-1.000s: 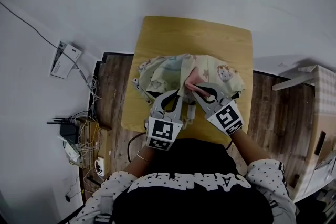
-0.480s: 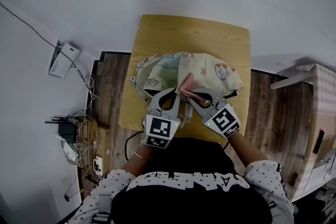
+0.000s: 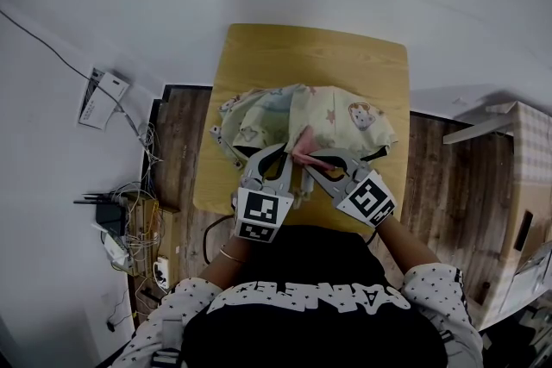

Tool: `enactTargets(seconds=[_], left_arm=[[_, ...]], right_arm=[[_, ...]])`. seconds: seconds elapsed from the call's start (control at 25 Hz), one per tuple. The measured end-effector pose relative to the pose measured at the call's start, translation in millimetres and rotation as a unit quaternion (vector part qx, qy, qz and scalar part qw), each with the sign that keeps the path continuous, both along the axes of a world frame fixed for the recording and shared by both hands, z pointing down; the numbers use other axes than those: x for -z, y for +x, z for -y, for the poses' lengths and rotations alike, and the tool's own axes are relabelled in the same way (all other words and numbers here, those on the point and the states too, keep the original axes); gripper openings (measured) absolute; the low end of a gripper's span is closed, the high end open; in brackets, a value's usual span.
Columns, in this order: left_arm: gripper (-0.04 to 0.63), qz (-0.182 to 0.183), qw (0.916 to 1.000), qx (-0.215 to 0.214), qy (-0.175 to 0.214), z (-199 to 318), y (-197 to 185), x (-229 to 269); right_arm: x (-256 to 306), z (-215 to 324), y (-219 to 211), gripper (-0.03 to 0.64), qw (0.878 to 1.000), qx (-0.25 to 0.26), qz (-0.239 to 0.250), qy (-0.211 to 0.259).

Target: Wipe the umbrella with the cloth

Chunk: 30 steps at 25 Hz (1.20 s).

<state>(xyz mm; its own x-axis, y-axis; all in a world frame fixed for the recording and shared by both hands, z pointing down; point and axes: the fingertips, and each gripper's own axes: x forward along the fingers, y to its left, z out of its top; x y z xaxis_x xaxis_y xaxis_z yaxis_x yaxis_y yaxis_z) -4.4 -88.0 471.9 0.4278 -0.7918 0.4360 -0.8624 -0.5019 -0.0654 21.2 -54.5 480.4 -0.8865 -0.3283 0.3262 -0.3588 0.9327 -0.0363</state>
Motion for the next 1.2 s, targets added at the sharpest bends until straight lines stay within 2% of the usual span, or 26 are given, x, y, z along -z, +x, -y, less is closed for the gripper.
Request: enactTargets(seconds=[0.12,0.24,0.4,0.6,0.72,0.96,1.2], left_arm=[[-0.003,0.001,1.0,0.002,0.0,0.2,-0.1,-0.2],[-0.003,0.002,1.0,0.004,0.0,-0.2,-0.2,-0.6],[-0.003,0.001,0.9999,0.011,0.0,-0.5,-1.4,-0.9],[-0.003,0.0,0.9998,0.018,-0.003,-1.6,-3.3,-0.5],[-0.003,0.0,0.9997,0.023,-0.003,-1.6,-4.9,-0.2],[-0.003,-0.003,0.9996,0.027,-0.004,-2.6,-5.2,0.7],[-0.003,-0.002,0.9995,0.031,-0.005,-3.4,-6.8,-0.3]], right_arm=[[11.6,10.1,7.3,0.034,1.0,-0.018,0.021,0.014],[26.7,32.2,25.5,0.034,0.996,-0.072,0.042,0.038],[38.9,71.1,57.2,0.035,0.986,-0.149,0.036,0.071],[38.1,103.8,83.6,0.034,0.976,-0.197,0.018,0.095],[31.9,113.8,87.8,0.034,0.974,-0.203,0.005,0.097],[7.4,121.1,83.4,0.034,0.978,-0.183,-0.039,0.086],[-6.2,115.0,76.1,0.034,0.983,-0.162,-0.049,0.069]])
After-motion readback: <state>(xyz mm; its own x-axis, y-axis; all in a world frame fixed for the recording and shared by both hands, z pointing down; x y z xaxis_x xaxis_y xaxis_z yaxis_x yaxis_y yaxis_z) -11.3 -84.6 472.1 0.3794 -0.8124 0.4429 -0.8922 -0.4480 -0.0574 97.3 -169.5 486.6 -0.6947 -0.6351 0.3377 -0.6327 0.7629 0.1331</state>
